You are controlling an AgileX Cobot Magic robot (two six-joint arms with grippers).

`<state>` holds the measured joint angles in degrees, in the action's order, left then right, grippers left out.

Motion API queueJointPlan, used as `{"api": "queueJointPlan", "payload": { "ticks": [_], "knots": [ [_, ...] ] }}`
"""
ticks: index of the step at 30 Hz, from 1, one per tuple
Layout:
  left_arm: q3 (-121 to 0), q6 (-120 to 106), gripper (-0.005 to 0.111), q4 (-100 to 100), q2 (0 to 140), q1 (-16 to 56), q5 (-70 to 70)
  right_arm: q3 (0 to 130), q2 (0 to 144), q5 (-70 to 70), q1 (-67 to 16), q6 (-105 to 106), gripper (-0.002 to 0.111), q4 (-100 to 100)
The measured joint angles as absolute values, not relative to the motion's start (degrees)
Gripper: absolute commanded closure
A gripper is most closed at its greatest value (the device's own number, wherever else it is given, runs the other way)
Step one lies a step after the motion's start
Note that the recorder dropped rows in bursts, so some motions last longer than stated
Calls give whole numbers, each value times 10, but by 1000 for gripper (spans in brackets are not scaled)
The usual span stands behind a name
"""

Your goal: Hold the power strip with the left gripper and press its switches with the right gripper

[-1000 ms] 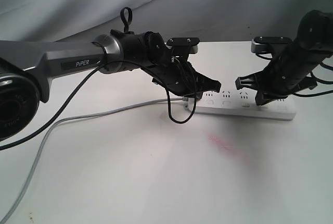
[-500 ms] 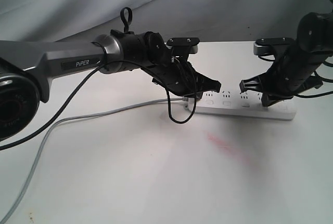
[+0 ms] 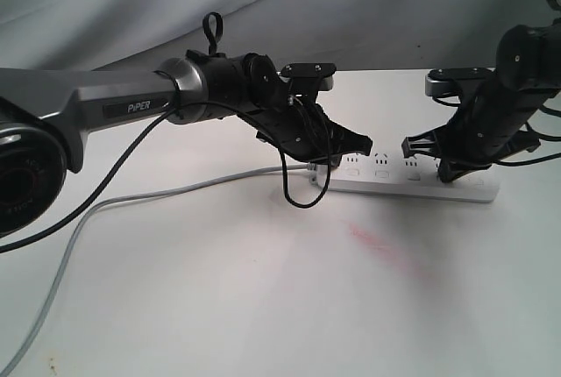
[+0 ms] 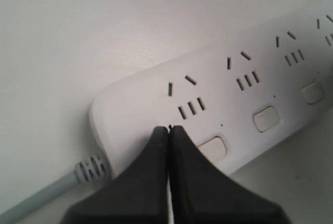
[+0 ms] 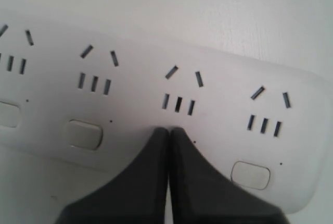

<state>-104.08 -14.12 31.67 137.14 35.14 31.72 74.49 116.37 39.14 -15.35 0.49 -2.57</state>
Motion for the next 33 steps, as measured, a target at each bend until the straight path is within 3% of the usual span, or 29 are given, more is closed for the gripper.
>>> {"api": "queueJointPlan", "payload": {
  "ticks": [33],
  "knots": [
    [-1041, -140, 107, 317, 1371, 351, 317, 724, 1137, 360, -153, 63, 108, -125]
  ]
}}
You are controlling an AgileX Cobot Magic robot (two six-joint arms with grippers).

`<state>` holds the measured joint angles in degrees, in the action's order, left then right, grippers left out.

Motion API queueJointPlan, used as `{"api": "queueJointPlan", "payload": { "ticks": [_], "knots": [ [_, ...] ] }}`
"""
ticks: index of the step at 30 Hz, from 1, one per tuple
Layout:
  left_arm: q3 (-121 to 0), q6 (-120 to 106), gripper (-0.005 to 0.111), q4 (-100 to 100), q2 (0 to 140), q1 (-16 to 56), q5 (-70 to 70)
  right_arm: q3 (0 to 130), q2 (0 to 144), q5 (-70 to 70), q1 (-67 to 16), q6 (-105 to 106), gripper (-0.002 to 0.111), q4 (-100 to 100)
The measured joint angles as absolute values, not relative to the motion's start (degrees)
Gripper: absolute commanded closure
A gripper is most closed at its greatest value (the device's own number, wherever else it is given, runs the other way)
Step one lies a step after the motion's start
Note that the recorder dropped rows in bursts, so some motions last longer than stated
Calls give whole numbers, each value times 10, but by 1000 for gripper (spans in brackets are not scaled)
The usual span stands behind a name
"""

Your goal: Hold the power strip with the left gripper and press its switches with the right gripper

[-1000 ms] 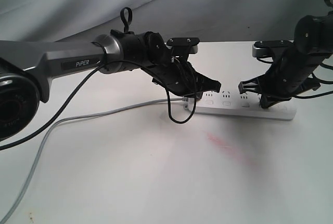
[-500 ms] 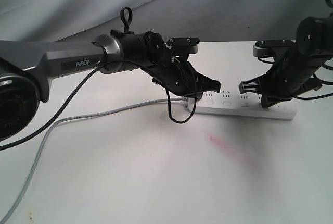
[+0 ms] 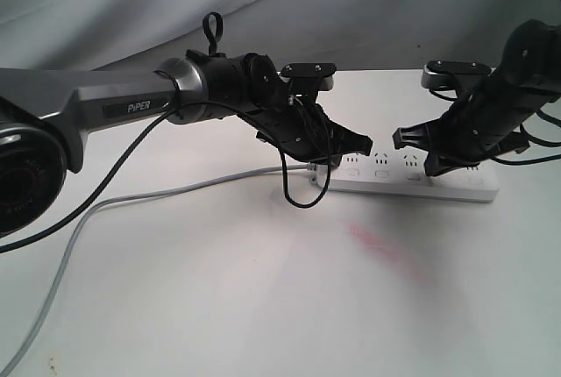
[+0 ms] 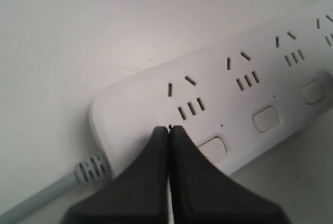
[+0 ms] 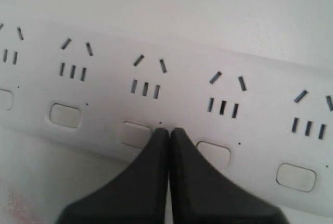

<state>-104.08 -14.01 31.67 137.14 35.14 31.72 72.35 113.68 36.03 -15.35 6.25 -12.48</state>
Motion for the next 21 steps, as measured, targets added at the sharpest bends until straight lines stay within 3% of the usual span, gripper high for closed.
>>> {"api": "queueJointPlan", "payload": {
  "ticks": [21],
  "knots": [
    [-1041, -140, 107, 317, 1371, 351, 317, 724, 1160, 347, -153, 137, 108, -206]
  ]
}}
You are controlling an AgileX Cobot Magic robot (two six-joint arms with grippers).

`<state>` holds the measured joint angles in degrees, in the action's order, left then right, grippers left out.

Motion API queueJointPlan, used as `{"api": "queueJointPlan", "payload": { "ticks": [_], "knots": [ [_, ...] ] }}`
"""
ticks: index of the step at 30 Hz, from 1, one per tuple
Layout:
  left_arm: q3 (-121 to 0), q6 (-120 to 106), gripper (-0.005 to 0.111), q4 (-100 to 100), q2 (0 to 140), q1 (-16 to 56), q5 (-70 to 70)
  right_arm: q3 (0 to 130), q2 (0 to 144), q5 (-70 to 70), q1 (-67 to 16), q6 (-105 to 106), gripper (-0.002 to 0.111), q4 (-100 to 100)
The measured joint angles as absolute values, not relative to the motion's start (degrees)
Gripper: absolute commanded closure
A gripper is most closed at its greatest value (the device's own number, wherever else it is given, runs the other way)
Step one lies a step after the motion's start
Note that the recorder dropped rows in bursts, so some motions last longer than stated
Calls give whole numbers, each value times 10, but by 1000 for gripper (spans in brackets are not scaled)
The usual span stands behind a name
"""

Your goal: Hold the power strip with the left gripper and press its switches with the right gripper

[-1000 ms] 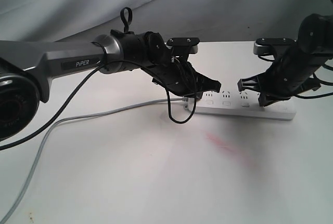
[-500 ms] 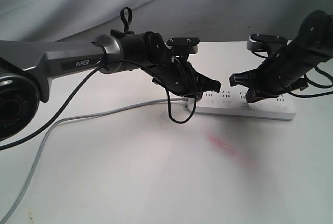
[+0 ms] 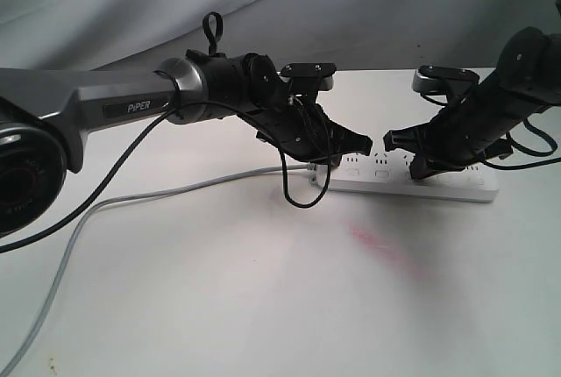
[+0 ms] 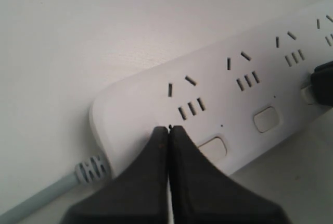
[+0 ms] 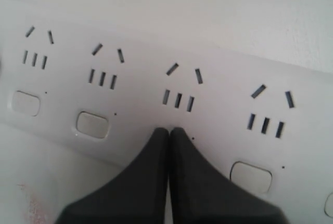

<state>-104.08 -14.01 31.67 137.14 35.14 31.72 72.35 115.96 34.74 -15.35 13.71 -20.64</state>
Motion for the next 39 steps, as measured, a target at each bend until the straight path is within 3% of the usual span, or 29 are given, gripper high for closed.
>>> {"api": "queueJointPlan", "payload": {
  "ticks": [39],
  "knots": [
    [-1041, -140, 107, 317, 1372, 351, 317, 732, 1182, 356, -153, 116, 108, -187]
  ]
}}
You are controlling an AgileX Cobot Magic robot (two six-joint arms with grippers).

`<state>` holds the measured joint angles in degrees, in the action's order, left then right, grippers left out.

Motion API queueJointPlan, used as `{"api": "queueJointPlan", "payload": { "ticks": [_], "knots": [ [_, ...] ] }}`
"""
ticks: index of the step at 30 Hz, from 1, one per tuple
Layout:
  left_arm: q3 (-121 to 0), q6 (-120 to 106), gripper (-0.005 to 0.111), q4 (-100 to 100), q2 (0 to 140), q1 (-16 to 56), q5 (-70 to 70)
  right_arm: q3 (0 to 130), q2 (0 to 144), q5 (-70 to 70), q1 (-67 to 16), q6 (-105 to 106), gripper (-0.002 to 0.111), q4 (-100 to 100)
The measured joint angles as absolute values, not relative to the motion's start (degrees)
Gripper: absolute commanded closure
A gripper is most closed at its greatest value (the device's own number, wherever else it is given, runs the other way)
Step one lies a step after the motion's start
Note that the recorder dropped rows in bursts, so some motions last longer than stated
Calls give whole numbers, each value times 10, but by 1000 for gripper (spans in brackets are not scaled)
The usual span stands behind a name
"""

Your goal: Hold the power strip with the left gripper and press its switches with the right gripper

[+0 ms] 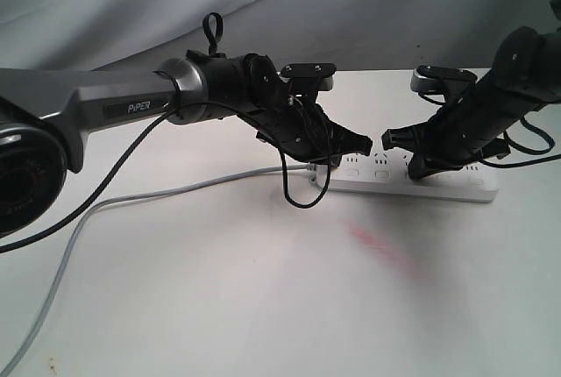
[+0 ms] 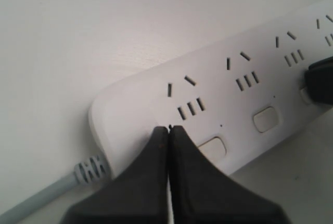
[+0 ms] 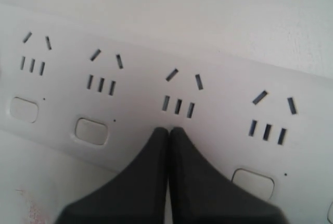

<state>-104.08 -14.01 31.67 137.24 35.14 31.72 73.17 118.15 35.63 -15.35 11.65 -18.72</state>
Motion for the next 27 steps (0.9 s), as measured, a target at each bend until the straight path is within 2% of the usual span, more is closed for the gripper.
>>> {"api": "queueJointPlan", "payload": {
  "ticks": [8, 16, 27],
  "knots": [
    [-1041, -140, 107, 317, 1372, 351, 316, 736, 1188, 365, -155, 114, 108, -187],
    [-1041, -140, 107, 317, 1372, 351, 315, 742, 1189, 352, -220, 0, 108, 0],
    [-1041, -140, 107, 317, 1372, 351, 315, 721, 1123, 348, -216, -16, 108, 18]
  ]
}}
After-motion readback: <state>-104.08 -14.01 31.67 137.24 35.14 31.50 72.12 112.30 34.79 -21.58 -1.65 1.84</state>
